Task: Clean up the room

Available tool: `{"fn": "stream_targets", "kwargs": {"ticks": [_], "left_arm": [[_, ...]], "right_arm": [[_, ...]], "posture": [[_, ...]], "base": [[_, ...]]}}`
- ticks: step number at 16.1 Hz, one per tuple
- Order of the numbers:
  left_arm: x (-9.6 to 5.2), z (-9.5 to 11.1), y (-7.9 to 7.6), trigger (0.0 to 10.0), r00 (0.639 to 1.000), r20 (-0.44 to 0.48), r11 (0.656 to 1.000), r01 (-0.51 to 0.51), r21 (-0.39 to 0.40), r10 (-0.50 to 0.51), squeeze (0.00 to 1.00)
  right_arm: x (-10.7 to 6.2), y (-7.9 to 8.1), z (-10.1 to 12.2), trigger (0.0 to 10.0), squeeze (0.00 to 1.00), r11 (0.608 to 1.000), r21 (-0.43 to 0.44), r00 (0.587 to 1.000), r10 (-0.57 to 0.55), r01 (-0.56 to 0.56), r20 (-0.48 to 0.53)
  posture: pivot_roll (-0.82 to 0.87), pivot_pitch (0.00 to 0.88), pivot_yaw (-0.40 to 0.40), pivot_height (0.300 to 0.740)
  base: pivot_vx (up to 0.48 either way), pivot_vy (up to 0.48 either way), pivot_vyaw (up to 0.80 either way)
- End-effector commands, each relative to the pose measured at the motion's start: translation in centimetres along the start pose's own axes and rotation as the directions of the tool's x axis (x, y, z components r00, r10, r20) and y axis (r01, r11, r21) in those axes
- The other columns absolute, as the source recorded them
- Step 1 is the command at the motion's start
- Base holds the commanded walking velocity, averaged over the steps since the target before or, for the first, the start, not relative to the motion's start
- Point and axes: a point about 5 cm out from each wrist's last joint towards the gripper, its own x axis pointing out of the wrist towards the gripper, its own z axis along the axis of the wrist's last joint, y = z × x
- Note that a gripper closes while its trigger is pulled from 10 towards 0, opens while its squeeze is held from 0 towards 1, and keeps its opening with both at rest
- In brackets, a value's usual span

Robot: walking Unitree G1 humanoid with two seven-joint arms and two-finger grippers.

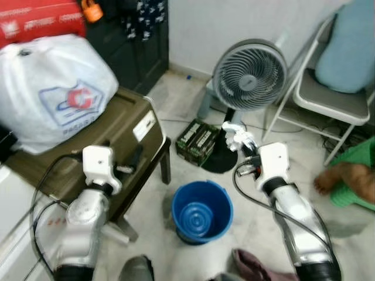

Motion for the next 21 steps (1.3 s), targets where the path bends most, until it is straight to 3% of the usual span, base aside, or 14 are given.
{"fn": "stream_targets", "kwargs": {"ticks": [1, 6, 11, 14, 16, 19, 21], "left_arm": [[-0.1, 0.1, 0.4, 10.0, 1.000, 0.004, 1.000, -0.014, 0.009, 0.014, 0.00], [0.1, 0.3, 0.6, 10.0, 1.000, 0.002, 1.000, -0.021, 0.005, 0.021, 0.00], [-0.7, 0.4, 1.6, 10.0, 1.000, 0.000, 0.999, -0.025, 0.029, 0.025, 0.00], [-2.4, 1.2, 0.0, 10.0, 0.956, -0.049, 0.955, 0.292, 0.051, -0.290, 0.00], [-3.0, 1.5, -0.5, 10.0, 0.926, -0.078, 0.924, 0.376, 0.068, -0.371, 0.00], [-4.8, 1.9, -1.5, 10.0, 0.847, -0.149, 0.847, 0.525, 0.087, -0.510, 0.00], [-5.9, 2.0, -1.3, 10.0, 0.837, -0.184, 0.841, 0.536, 0.082, -0.515, 0.00]], "right_arm": [[0.1, 0.1, 0.3, 10.0, 0.00, 1.000, 0.007, 1.000, 0.007, -0.007, 0.010], [0.6, 0.0, 0.5, 10.0, 0.00, 1.000, 0.007, 1.000, 0.009, -0.009, 0.015], [1.8, 0.1, 0.9, 10.0, 0.00, 0.999, 0.045, 1.000, -0.018, 0.018, 0.005], [2.3, -0.2, -1.2, 10.0, 0.00, 0.985, 0.066, 0.977, -0.144, 0.156, -0.157], [2.3, -0.5, -1.7, 10.0, 0.00, 0.972, 0.079, 0.959, -0.203, 0.222, -0.197], [2.8, -0.6, -2.7, 10.0, 0.00, 0.954, 0.049, 0.922, -0.273, 0.297, -0.273], [3.2, -0.6, -2.6, 10.0, 0.00, 0.948, 0.054, 0.917, -0.287, 0.313, -0.276]], "posture": [[-0.01, 0.097, -0.049, 0.740], [0.00, 0.103, -0.056, 0.740], [0.02, 0.107, -0.064, 0.740], [0.06, 0.138, -0.051, 0.740], [0.08, 0.154, -0.035, 0.740], [0.12, 0.194, -0.008, 0.740], [0.12, 0.229, 0.015, 0.740]], "base": [[0.289, 0.000, 0.00], [0.058, 0.000, 0.00], [0.000, 0.000, 0.00], [0.000, 0.000, 0.00], [0.000, 0.000, 0.00], [0.000, 0.000, 0.00], [0.000, 0.000, 0.00]]}}
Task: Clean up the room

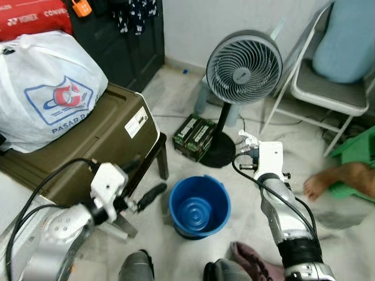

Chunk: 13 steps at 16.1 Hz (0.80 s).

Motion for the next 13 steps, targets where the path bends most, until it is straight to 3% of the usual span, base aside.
{"fn": "stream_targets", "kwargs": {"ticks": [1, 3, 5, 8, 13], "left_arm": [[-0.7, 0.2, -0.1, 10.0, 1.000, -0.022, 1.000, 0.008, 0.002, -0.008, 0.00], [-1.4, 0.3, -0.4, 10.0, 0.999, -0.047, 1.000, 0.023, 0.018, -0.022, 0.00], [-2.3, 0.6, -0.4, 10.0, 0.997, -0.070, 0.998, 0.024, 0.052, -0.020, 0.00], [-4.2, 1.3, 0.0, 10.0, 0.995, -0.102, 0.997, -0.002, 0.072, 0.009, 0.00], [-5.1, 0.9, -0.1, 10.0, 0.989, -0.150, 0.998, 0.002, 0.063, 0.007, 0.00]], "right_arm": [[0.3, -0.2, -0.2, 10.0, 0.00, 1.000, 0.012, 1.000, -0.020, 0.020, -0.014], [0.8, 0.0, -0.4, 10.0, 0.00, 0.998, 0.049, 0.999, -0.035, 0.037, -0.040], [1.3, 0.7, -1.4, 10.0, 0.00, 0.992, 0.104, 0.990, -0.054, 0.067, -0.130], [1.9, 3.1, -2.4, 10.0, 0.00, 0.981, 0.191, 0.974, -0.002, 0.046, -0.227], [2.7, 4.5, -2.6, 10.0, 0.00, 0.977, 0.213, 0.958, 0.062, 0.000, -0.281]], "posture": [[0.13, 0.247, 0.026, 0.740], [0.16, 0.276, 0.049, 0.740], [0.19, 0.297, 0.073, 0.740], [0.25, 0.324, 0.110, 0.740], [0.29, 0.342, 0.125, 0.740]], "base": [[0.000, 0.000, 0.00], [0.000, 0.000, 0.00], [0.000, 0.000, 0.00], [0.000, 0.000, 0.00], [0.000, 0.000, 0.00]]}}
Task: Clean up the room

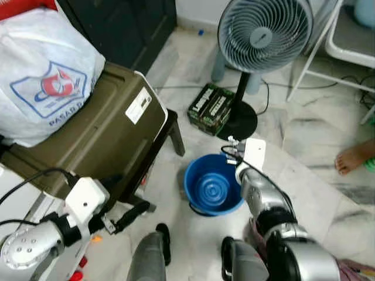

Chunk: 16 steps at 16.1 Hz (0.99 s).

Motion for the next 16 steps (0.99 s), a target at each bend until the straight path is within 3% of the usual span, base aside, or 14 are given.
{"fn": "stream_targets", "kwargs": {"ticks": [1, 4, 10, 11, 12, 13, 16], "left_arm": [[-0.5, -0.8, 0.0, 10.0, 0.999, -0.038, 1.000, -0.001, -0.002, 0.001, 0.00], [0.1, -3.0, -0.4, 10.0, 0.998, -0.066, 1.000, -0.020, -0.020, 0.018, 0.00], [0.7, -3.1, -0.2, 10.0, 0.999, -0.050, 1.000, -0.020, -0.006, 0.020, 0.00], [0.8, -3.1, -0.1, 10.0, 0.999, -0.045, 1.000, -0.020, -0.003, 0.020, 0.00], [0.9, -3.1, -0.1, 10.0, 0.999, -0.040, 1.000, -0.021, -0.001, 0.021, 0.00], [1.0, -3.1, 0.0, 10.0, 0.999, -0.037, 1.000, -0.023, 0.000, 0.023, 0.00], [1.2, -3.0, 0.2, 10.0, 0.999, -0.035, 1.000, -0.026, 0.003, 0.026, 0.00]], "right_arm": [[-0.1, 0.4, -1.3, 10.0, 0.00, 1.000, 0.014, 0.999, 0.013, -0.012, -0.049], [0.2, 0.2, -1.1, 10.0, 0.00, 1.000, 0.016, 0.999, 0.001, 0.000, -0.045], [0.5, 0.1, -0.1, 10.0, 0.00, 0.999, 0.035, 1.000, 0.013, -0.012, -0.027], [0.5, 0.2, -0.1, 10.0, 0.13, 0.998, 0.050, 0.999, 0.026, -0.025, -0.026], [0.6, 0.2, 0.0, 10.0, 0.76, 0.999, 0.043, 0.999, 0.027, -0.026, -0.019], [0.6, 0.3, 0.0, 10.0, 0.98, 0.999, 0.043, 0.999, 0.030, -0.029, -0.013], [0.6, 0.1, 0.4, 10.0, 1.00, 0.997, 0.068, 1.000, 0.027, -0.027, 0.002]], "posture": [[0.29, 0.342, 0.125, 0.740], [0.30, 0.347, 0.125, 0.740], [0.30, 0.339, 0.119, 0.740], [0.30, 0.339, 0.119, 0.740], [0.30, 0.339, 0.120, 0.740], [0.30, 0.338, 0.120, 0.740], [0.30, 0.336, 0.119, 0.740]], "base": [[0.000, 0.000, 0.00], [0.000, 0.000, 0.00], [0.000, 0.000, 0.00], [0.000, 0.000, 0.00], [0.000, 0.000, 0.00], [0.000, 0.000, 0.00], [0.000, 0.000, 0.00]]}}
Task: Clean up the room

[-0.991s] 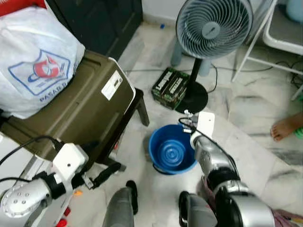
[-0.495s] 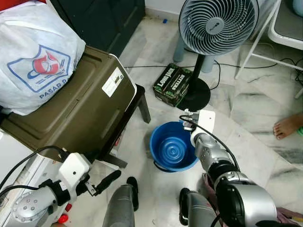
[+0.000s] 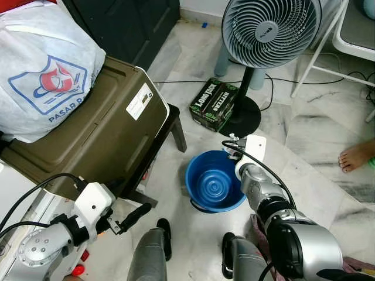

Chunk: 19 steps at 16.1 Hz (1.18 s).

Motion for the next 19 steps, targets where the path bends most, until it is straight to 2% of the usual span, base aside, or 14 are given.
{"fn": "stream_targets", "kwargs": {"ticks": [1, 6, 9, 11, 13, 15, 17, 18, 19], "left_arm": [[-0.3, -0.7, -0.1, 10.0, 1.000, -0.028, 1.000, -0.010, -0.007, 0.010, 0.00], [0.4, -0.8, 0.2, 10.0, 1.000, -0.016, 1.000, -0.019, 0.001, 0.019, 0.00], [1.0, -0.8, 0.5, 10.0, 0.999, 0.002, 0.999, -0.038, 0.003, 0.038, 0.00], [2.0, -0.7, 0.9, 10.0, 0.997, 0.037, 0.998, -0.063, -0.006, 0.063, 0.00], [2.2, -0.7, 1.0, 10.0, 0.992, 0.078, 0.995, -0.090, -0.045, 0.094, 0.00], [3.2, 1.5, 0.9, 10.0, 0.982, 0.154, 0.992, -0.102, -0.078, 0.113, 0.00], [4.1, 3.0, 1.1, 10.0, 0.965, 0.224, 0.986, -0.111, -0.124, 0.137, 0.00], [4.9, 3.7, 1.2, 10.0, 0.950, 0.265, 0.977, -0.120, -0.174, 0.164, 0.00], [5.4, 4.4, 1.3, 10.0, 0.936, 0.299, 0.970, -0.125, -0.207, 0.184, 0.00]], "right_arm": [[0.0, 0.3, -0.3, 10.0, 1.00, 1.000, 0.025, 1.000, 0.007, -0.007, -0.013], [0.1, 0.3, 1.4, 10.0, 1.00, 0.997, 0.071, 0.997, 0.027, -0.033, 0.076], [-0.3, 2.2, 2.3, 10.0, 1.00, 0.984, 0.068, 0.974, 0.154, -0.167, 0.165], [-1.4, 3.7, 1.8, 10.0, 1.00, 0.955, -0.082, 0.924, 0.297, -0.285, 0.241], [-3.4, 3.7, 0.7, 10.0, 1.00, 0.910, -0.211, 0.870, 0.405, -0.356, 0.280], [-5.9, 2.5, 0.1, 10.0, 1.00, 0.865, -0.338, 0.827, 0.473, -0.371, 0.304], [-8.6, 1.3, 0.3, 10.0, 1.00, 0.824, -0.410, 0.777, 0.535, -0.392, 0.333], [-9.9, 0.2, 0.1, 10.0, 1.00, 0.824, -0.433, 0.778, 0.526, -0.366, 0.343], [-10.7, -1.1, -0.3, 10.0, 1.00, 0.839, -0.449, 0.798, 0.484, -0.306, 0.359]], "posture": [[0.30, 0.335, 0.118, 0.740], [0.29, 0.323, 0.114, 0.740], [0.27, 0.310, 0.103, 0.740], [0.22, 0.286, 0.084, 0.740], [0.18, 0.265, 0.061, 0.740], [0.12, 0.235, 0.035, 0.740], [0.08, 0.213, 0.021, 0.740], [0.04, 0.190, 0.019, 0.740], [0.02, 0.178, 0.018, 0.740]], "base": [[0.000, 0.000, 0.00], [0.000, 0.000, 0.00], [0.000, 0.000, 0.00], [0.000, 0.000, 0.00], [0.000, 0.000, 0.00], [0.000, 0.000, 0.00], [0.000, 0.000, 0.00], [0.000, 0.000, 0.00], [0.000, 0.000, 0.00]]}}
